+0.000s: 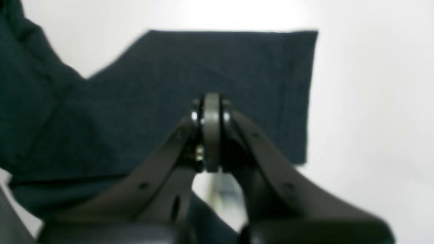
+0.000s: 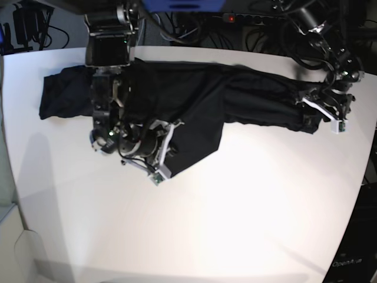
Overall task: Fold the T-shirt properly
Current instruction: 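Lower the sleeve onto the strip and open the right gripper, then grasp the folded sleeve edge with the right gripper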
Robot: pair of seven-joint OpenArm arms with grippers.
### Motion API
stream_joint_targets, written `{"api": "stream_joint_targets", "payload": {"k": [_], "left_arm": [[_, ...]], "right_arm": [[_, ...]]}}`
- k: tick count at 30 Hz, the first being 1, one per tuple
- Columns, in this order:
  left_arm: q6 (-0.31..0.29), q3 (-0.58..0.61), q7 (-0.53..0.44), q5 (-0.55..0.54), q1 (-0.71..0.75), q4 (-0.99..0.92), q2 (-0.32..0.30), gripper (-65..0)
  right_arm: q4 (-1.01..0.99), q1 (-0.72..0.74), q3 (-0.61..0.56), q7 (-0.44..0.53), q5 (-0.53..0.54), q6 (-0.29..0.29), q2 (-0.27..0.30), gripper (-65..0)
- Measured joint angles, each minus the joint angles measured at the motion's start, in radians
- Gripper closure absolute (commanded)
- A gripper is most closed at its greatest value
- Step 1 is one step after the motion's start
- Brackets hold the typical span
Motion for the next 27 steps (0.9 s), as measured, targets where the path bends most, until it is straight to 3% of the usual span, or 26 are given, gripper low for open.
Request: {"api": "stream_joint_targets", "payload": {"k": [6,8,13,16,27], "left_arm": [[0.000,0.000,0.000,0.000,0.000,0.000,0.000,-40.6],[0.000,0.000,0.000,0.000,0.000,0.000,0.000,-40.6],[0.000,0.000,-0.001,0.001,0.000,0.000,0.001,-40.6],[0.000,0.000,0.000,0.000,0.000,0.000,0.001,-40.6],[0.000,-0.001,-0.001,0.001,0.000,0.000,0.003,-40.6]], "right_arm": [[-0.036,0.043,0.002,0.002,0.003,0.000,0.015,-1.0],[-0.036,0.047,0.002,0.002,0.005,0.000,0.018,-4.2],[-0.036,0.046,0.076,0.001,0.005,0.000,0.024,-31.2],[-0.036,0.046,0.126,0.001,0.005,-0.002,0.025,-40.2],[-0.038,0.016,0.145,0.012,0.004,-0.003,0.016,-40.6]]}}
